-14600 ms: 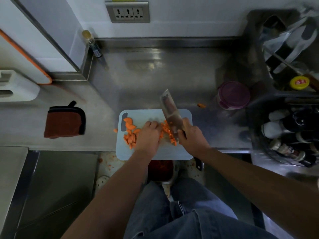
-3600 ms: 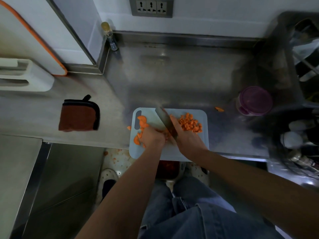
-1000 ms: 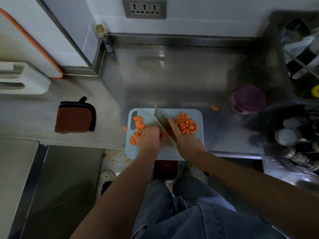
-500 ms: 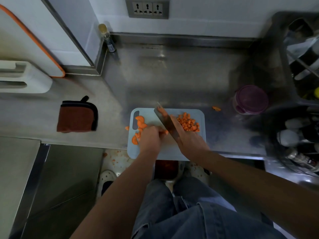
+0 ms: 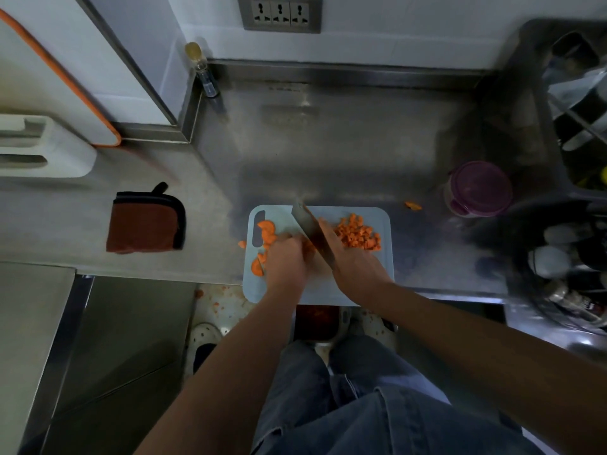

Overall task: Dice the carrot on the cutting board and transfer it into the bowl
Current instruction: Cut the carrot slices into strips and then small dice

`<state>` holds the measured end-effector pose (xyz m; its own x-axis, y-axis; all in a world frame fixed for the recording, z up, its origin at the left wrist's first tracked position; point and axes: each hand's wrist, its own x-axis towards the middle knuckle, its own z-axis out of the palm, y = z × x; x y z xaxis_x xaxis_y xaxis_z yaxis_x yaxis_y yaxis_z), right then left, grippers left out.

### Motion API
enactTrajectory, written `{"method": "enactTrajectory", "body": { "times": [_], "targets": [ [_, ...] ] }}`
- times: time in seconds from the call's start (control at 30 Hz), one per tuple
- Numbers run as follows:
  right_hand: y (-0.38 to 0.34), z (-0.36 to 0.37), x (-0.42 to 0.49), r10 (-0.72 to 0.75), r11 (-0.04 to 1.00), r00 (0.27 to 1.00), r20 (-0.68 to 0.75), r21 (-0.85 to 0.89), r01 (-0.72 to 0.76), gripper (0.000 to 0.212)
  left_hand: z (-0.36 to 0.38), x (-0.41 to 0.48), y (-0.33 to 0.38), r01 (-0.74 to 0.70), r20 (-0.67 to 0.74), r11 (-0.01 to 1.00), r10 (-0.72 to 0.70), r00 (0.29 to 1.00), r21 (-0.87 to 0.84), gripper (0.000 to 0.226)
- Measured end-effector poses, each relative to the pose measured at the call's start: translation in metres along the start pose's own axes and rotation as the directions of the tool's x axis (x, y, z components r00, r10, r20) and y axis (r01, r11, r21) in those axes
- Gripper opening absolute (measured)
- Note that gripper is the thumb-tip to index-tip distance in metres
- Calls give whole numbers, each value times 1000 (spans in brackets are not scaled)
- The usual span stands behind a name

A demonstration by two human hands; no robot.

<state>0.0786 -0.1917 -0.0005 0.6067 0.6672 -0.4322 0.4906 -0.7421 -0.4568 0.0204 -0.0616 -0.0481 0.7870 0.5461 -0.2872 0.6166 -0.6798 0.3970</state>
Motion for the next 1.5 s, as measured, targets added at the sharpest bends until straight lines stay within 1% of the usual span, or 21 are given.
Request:
{"method": "enactTrajectory", "body": {
  "times": [0.1,0.3,0.47,0.63,0.77,0.93,1.0,1.07,1.2,1.3,1.43,1.5],
  "targets": [
    [-1,1,-2,6,1000,1000,5,-9,-6,85,3,2,-1,46,-7,999,-46,999,-4,21],
    [-2,11,2,3,1000,1000,11,-21,-2,94,6,4,0,116,-14,993,-117,993,-24,18],
    [-2,15,5,-4,999,1000,-15,-40,4,97,4,2,3,117,-3,992,-117,993,-47,17],
    [4,14,7,-10,999,999,-31,33,11,90,1,-1,4,73,0,997,-73,997,-10,18],
    [6,10,5,-31,998,997,-77,57,35,87,2,-3,-2,79,0,996,-79,997,-35,14],
    [2,10,5,-52,997,997,-61,53,55,84,5,-4,1,143,4,985,-143,990,-98,16],
    [1,11,6,-40,997,998,-51,67,43,83,3,-4,1,151,0,984,-152,988,-93,18],
    [1,11,7,-37,997,998,-49,66,40,84,3,-3,2,164,24,985,-163,986,-54,19],
    [0,14,10,-18,998,1000,-25,55,20,90,4,-1,0,160,27,987,-160,987,-22,18],
    [-1,16,15,-14,999,1000,-13,28,15,91,6,-1,0,177,29,983,-176,984,-41,14],
    [4,20,20,-41,999,999,-35,11,41,90,4,1,1,157,36,986,-156,987,-46,13],
    [6,19,22,-27,999,998,-55,16,28,90,3,1,1,160,42,985,-158,987,-60,12]
  ]
}}
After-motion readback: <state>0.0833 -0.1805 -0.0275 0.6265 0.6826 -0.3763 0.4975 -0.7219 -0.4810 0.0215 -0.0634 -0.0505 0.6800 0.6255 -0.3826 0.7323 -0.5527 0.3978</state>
